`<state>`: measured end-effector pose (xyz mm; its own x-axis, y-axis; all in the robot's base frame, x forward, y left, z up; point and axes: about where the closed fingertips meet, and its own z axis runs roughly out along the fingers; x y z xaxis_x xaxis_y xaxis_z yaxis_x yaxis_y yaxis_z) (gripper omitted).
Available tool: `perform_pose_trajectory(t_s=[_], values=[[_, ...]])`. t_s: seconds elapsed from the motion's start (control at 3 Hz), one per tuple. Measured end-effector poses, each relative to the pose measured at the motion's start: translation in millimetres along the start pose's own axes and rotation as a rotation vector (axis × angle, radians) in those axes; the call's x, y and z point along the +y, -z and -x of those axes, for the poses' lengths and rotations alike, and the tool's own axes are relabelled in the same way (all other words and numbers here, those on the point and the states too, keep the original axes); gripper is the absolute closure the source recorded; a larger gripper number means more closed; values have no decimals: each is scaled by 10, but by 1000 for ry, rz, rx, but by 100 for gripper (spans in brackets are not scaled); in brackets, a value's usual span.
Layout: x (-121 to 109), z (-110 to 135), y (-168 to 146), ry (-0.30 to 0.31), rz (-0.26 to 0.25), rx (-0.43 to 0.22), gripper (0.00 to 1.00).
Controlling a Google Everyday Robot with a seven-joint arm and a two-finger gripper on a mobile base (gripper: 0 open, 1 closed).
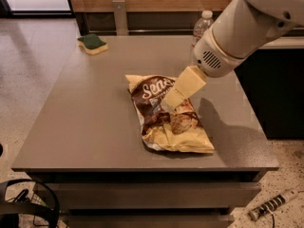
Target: Move brown chip bag near sponge
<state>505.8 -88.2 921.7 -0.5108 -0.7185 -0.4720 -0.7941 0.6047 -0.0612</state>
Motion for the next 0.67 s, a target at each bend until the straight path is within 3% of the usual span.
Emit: perform_pose_trajectory(t_s=[0.33,0.67], values=[[7,10,-16,-90,-9,8,0],[9,12,-15,-92,-9,8,0]])
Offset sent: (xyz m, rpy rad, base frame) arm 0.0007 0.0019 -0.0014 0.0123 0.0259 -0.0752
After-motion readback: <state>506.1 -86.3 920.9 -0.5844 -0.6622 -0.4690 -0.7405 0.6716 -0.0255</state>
